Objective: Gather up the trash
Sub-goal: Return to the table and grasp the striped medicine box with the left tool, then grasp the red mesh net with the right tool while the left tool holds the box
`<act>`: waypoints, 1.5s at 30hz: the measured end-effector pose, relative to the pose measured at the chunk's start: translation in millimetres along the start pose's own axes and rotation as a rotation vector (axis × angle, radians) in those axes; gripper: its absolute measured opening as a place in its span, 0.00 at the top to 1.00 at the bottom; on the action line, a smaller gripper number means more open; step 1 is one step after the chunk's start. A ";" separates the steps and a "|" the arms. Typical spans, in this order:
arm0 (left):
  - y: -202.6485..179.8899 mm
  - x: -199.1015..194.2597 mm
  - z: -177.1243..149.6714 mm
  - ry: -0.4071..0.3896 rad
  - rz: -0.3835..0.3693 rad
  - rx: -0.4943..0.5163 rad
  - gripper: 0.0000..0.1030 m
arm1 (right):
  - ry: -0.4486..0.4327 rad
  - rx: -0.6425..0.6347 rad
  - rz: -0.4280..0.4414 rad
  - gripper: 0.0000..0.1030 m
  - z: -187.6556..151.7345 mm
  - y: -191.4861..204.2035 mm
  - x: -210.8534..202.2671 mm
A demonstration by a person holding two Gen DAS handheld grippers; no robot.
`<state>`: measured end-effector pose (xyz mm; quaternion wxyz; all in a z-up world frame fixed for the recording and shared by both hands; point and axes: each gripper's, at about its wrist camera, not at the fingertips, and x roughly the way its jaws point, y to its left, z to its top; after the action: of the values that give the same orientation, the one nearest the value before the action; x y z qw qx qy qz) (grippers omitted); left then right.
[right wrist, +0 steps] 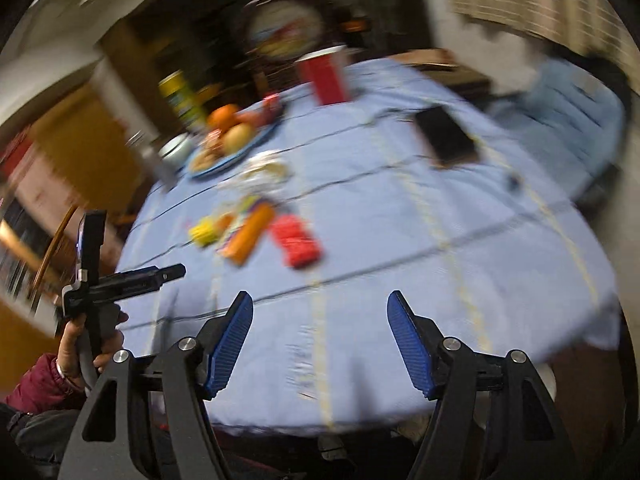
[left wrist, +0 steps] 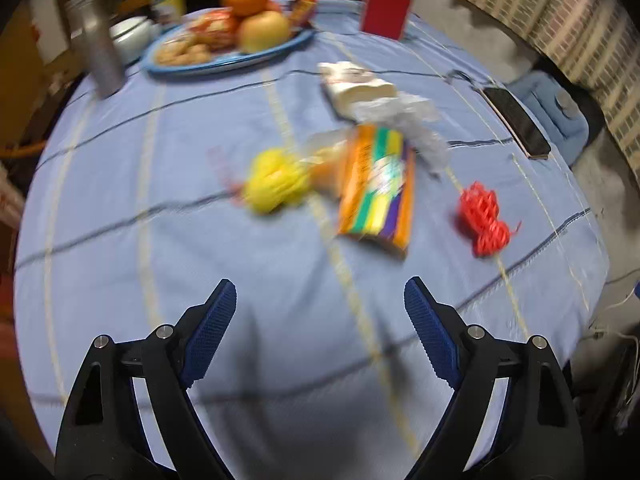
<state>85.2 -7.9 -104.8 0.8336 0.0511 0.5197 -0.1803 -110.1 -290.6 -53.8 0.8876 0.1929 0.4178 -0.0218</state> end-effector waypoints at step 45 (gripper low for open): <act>75.5 -105.9 -122.8 -0.047 0.264 -0.384 0.47 | 0.264 -0.326 0.138 0.33 55.7 71.7 166.4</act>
<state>-34.0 122.0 -74.7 0.8563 -0.0454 0.5136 0.0313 53.3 -224.0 -123.2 0.8440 0.0759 0.5143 0.1322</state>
